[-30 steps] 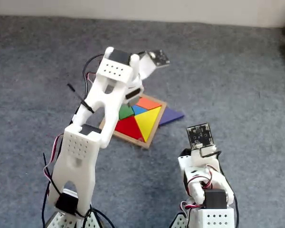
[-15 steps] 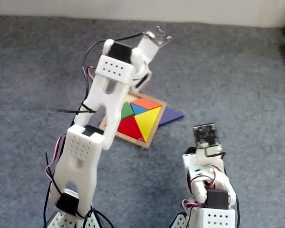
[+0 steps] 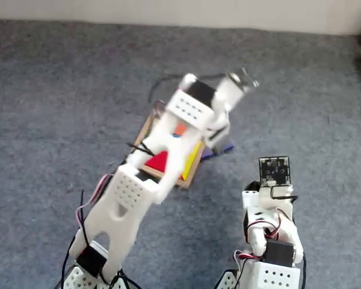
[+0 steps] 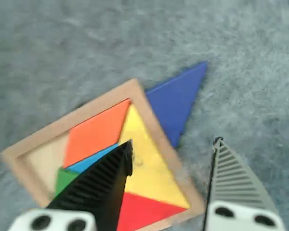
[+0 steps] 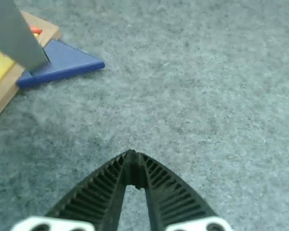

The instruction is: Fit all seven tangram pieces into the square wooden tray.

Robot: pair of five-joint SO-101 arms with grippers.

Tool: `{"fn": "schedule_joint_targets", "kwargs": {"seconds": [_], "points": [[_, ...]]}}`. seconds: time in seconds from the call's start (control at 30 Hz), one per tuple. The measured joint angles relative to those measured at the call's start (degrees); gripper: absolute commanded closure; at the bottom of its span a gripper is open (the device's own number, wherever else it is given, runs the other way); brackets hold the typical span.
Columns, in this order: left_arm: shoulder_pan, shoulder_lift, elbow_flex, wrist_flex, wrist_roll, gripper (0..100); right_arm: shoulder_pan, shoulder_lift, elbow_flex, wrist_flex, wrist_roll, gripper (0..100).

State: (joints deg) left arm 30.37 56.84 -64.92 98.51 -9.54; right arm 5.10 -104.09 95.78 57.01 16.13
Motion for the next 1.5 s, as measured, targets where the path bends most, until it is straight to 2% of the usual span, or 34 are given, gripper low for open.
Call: {"fn": "schedule_joint_targets", "kwargs": {"seconds": [0.5,0.67,0.9,1.07,1.33,1.5], "points": [[1.1,7.2,-0.3,-9.3,0.0,74,0.0,0.0,0.0,0.0,-0.4,99.2],[1.1,9.3,-2.5,-10.1,0.0,74,0.0,0.0,0.0,0.0,-0.4,99.2],[1.1,9.5,-3.4,-8.2,-3.3,80,0.0,0.0,0.0,0.0,-0.4,99.2],[3.8,9.6,-3.8,-1.9,-5.7,81,0.0,0.0,0.0,0.0,-0.4,99.2],[5.5,9.4,-3.8,1.4,-5.1,84,0.0,0.0,0.0,0.0,-0.4,99.2],[2.5,2.1,-3.3,2.0,-0.5,84,0.0,0.0,0.0,0.0,-0.4,99.2]]}}
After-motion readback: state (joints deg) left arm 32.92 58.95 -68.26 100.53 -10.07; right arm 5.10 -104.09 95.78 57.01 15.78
